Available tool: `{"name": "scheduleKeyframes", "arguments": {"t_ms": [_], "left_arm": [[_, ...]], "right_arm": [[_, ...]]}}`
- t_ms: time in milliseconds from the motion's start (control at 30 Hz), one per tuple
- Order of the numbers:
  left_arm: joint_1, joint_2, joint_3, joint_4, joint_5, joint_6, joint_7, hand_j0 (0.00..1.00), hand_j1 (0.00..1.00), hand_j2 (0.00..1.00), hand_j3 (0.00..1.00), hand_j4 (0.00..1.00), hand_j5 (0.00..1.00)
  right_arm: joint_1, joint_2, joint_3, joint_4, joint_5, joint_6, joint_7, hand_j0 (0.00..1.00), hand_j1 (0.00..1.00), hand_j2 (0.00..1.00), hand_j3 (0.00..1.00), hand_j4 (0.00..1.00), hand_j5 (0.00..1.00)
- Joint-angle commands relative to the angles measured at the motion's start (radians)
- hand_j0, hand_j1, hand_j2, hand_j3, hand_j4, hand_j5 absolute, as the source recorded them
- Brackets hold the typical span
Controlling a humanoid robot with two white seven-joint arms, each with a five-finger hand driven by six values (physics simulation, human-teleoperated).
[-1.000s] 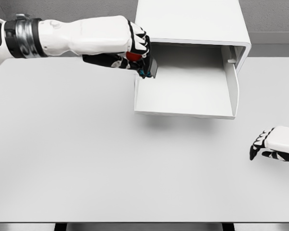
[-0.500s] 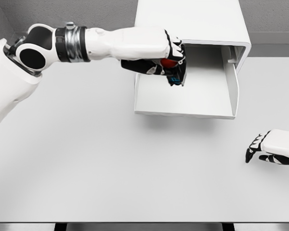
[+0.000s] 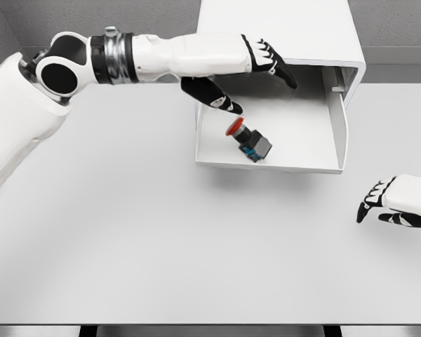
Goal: Slide open multi-storey tabletop storage cabinets and put open load switch and slide close multi-storey tabletop storage cabinets
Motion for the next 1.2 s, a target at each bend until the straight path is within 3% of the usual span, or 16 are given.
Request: {"name": "scheduleKeyframes", "arguments": {"t_ms": [0,200,300,367,467,533,567,633,667,700,767,1167], "left_arm": [[-0.002,-0.004,0.001,0.005,0.012,0.003,0.001,0.95,0.95,0.95,0.95,0.95,0.95],[0.002,0.085,0.002,-0.168,0.096,0.003,0.001,0.98,0.98,0.98,0.98,0.98,0.98],[0.002,0.243,0.010,-0.268,0.209,0.003,0.001,1.00,1.00,1.00,1.00,1.00,1.00],[0.009,0.373,0.013,-0.263,0.237,0.003,0.001,1.00,1.00,1.00,1.00,1.00,1.00],[0.074,0.602,0.022,-0.234,0.260,0.003,0.001,1.00,1.00,1.00,1.00,1.00,1.00],[0.100,0.666,0.024,-0.191,0.260,0.003,0.001,1.00,1.00,1.00,1.00,1.00,1.00],[0.103,0.677,0.024,-0.168,0.254,0.003,0.001,1.00,1.00,1.00,1.00,1.00,1.00],[0.156,0.672,0.022,-0.044,0.251,0.003,0.001,1.00,1.00,1.00,1.00,1.00,1.00],[0.179,0.663,0.019,-0.032,0.243,0.003,0.001,1.00,1.00,1.00,1.00,1.00,1.00],[0.210,0.634,0.021,-0.038,0.228,0.003,0.001,1.00,1.00,1.00,1.00,1.00,1.00],[0.216,0.625,0.019,-0.039,0.211,0.003,0.001,1.00,1.00,1.00,1.00,1.00,1.00],[0.219,0.626,0.019,-0.033,0.179,0.003,0.001,1.00,1.00,1.00,1.00,1.00,1.00]], "right_arm": [[0.000,-0.002,0.000,0.000,-0.006,0.003,0.000,0.55,0.55,0.55,0.55,0.55,0.55],[-0.009,-0.002,0.006,0.000,-0.006,0.003,0.000,0.55,0.55,0.55,0.55,0.55,0.55],[-0.026,0.001,0.015,0.000,-0.006,0.003,0.000,0.55,0.55,0.55,0.55,0.55,0.55],[-0.060,0.010,0.058,0.000,-0.005,0.003,0.000,0.55,0.55,0.55,0.55,0.55,0.55],[-0.092,0.023,0.099,0.000,-0.005,0.003,0.000,0.55,0.55,0.55,0.55,0.55,0.55],[-0.117,0.026,0.128,0.000,-0.003,0.003,0.000,0.55,0.55,0.55,0.55,0.55,0.55],[-0.121,0.026,0.136,0.000,-0.003,0.003,0.000,0.55,0.55,0.55,0.55,0.55,0.55],[-0.121,0.026,0.136,0.000,-0.003,0.003,0.000,0.55,0.55,0.55,0.55,0.55,0.55],[-0.138,0.026,0.148,0.000,-0.003,0.003,0.000,0.55,0.55,0.55,0.55,0.55,0.55],[-0.175,0.029,0.193,0.000,-0.003,0.003,0.000,0.55,0.55,0.55,0.55,0.55,0.55],[-0.227,0.043,0.253,0.000,-0.003,0.003,0.000,0.55,0.55,0.55,0.55,0.55,0.55],[-0.296,0.059,0.349,-0.002,0.000,0.003,0.000,0.55,0.55,0.55,0.55,0.55,0.55]]}}
